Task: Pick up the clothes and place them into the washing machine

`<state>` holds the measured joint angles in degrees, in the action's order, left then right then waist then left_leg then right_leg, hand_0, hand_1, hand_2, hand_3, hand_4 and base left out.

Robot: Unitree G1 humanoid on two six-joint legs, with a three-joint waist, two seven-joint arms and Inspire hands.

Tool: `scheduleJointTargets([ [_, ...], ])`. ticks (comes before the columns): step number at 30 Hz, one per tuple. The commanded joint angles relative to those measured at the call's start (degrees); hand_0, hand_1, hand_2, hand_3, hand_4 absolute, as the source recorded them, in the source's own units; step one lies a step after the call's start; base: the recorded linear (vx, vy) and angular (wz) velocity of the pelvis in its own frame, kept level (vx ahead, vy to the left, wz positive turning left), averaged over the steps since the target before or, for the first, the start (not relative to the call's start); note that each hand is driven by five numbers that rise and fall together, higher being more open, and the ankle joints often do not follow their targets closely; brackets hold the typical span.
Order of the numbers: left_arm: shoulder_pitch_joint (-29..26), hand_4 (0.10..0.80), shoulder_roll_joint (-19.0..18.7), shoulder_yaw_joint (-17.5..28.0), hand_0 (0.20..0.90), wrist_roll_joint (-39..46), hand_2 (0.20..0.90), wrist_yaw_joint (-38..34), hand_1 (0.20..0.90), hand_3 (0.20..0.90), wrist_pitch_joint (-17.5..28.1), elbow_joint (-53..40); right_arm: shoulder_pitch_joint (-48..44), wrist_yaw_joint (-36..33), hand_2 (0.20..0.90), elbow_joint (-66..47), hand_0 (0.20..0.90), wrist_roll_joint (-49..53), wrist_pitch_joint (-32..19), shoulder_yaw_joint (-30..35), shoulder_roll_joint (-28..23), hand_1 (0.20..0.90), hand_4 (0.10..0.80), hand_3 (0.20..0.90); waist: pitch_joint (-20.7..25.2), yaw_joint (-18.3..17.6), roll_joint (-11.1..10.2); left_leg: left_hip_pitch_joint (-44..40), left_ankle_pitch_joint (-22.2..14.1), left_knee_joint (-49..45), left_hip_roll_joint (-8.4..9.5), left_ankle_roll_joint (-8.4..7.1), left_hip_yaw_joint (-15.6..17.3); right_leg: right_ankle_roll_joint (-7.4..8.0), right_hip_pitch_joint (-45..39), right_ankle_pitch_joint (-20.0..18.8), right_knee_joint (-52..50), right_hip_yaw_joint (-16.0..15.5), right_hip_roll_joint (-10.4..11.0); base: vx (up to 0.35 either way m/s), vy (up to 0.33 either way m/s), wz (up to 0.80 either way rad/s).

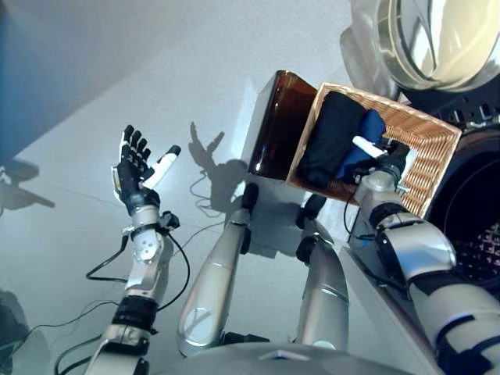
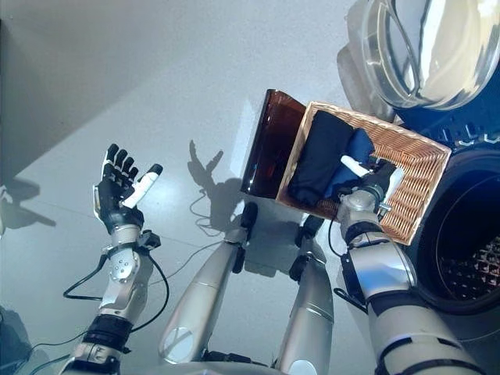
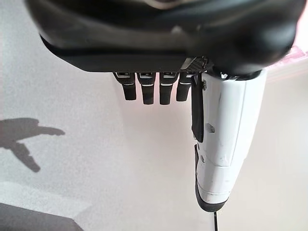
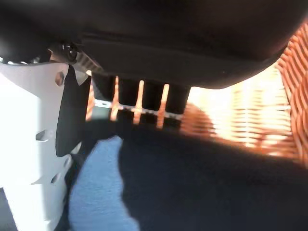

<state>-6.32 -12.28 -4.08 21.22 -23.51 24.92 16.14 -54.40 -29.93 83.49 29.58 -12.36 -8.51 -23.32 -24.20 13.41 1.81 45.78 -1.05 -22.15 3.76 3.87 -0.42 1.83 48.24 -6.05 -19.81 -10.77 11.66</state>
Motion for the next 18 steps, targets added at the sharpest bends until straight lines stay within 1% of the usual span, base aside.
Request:
scheduleJointTargets([
  [1,5.3,0.8,-3.0,5.4,0.9,0.1,0.9,0.2,0.9,0.9,5.1,-5.2,2.5,-1.2,0.9,-0.4,0.9,-1.9,-1.9,-1.3,-2.8,0.9,0.8,0.9,5.0,-0.6,3.4,2.3,-0.3,4.3,-0.12,-4.38,-0.9,1.08,-2.3,10.7,-4.1,1.3,-0.3,-0.004,0.007,-0.04],
  [10,5.6,0.8,-3.2,6.2,0.9,0.4,0.9,0.2,0.9,0.9,5.2,-4.6,2.9,-1.2,0.9,-0.4,0.9,-2.0,-2.4,-1.6,-1.7,0.9,0.8,0.9,5.4,-1.1,3.0,2.5,-0.4,4.5,-0.33,-4.25,-0.6,1.28,-1.9,10.3,-3.8,1.8,-0.3,0.0,0.001,-0.01],
  [18,5.9,0.8,-3.3,6.5,0.9,0.4,0.9,0.2,0.9,0.9,5.3,-4.8,2.9,-1.3,0.9,-0.4,0.9,-2.2,-2.4,-1.8,-1.2,0.9,0.8,0.9,5.2,-1.0,3.1,2.6,-0.3,4.5,-0.34,-4.23,-0.5,1.4,-1.6,10.2,-3.8,2.0,-0.2,0.001,0.0,0.0],
])
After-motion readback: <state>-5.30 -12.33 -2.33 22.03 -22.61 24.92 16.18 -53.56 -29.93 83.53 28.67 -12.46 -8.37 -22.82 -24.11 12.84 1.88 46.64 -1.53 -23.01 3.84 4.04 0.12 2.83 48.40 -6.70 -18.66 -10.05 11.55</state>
